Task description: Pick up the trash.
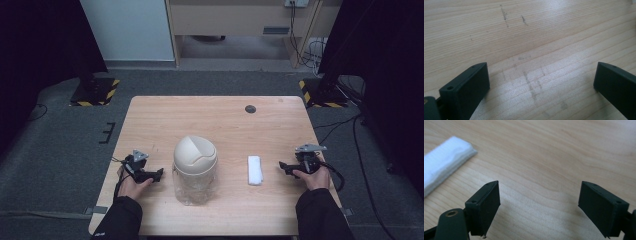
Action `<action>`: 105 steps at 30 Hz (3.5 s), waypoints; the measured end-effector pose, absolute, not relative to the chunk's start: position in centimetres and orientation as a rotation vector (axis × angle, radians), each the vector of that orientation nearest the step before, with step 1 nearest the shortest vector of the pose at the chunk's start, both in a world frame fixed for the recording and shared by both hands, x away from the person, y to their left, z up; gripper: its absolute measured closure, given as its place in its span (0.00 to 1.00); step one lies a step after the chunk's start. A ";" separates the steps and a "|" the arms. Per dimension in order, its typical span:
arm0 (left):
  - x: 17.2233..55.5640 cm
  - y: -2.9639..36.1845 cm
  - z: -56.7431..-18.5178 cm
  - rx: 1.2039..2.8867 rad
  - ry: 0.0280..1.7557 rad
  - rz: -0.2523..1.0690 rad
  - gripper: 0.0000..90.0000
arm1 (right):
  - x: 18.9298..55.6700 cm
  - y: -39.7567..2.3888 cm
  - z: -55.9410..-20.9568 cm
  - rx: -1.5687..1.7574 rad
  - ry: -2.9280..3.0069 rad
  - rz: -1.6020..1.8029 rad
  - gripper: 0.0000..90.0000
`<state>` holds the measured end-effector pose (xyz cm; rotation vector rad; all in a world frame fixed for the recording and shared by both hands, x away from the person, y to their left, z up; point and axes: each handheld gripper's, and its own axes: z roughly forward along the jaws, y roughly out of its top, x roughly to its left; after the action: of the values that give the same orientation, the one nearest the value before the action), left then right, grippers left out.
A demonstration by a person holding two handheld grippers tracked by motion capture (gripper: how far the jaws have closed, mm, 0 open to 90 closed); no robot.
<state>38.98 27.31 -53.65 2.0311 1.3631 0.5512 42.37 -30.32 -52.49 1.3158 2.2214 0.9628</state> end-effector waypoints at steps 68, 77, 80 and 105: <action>39.0 27.3 -53.7 2.035 1.359 0.550 0.00 | 41.1 -15.5 -35.3 0.462 2.205 1.669 0.18; 39.0 27.3 -53.7 2.035 1.358 0.550 0.00 | 41.2 -11.3 -36.6 0.400 2.315 1.707 0.21; 39.0 27.3 -53.7 2.035 1.358 0.550 0.00 | 41.1 -10.8 -37.2 0.393 2.348 1.689 0.22; 39.0 27.3 -53.7 2.035 1.358 0.550 0.00 | 39.8 -7.9 -42.0 0.375 2.573 1.609 0.23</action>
<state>39.04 27.27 -53.65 2.0347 1.3584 0.5504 39.79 -7.87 -41.97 0.3751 2.5731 1.6087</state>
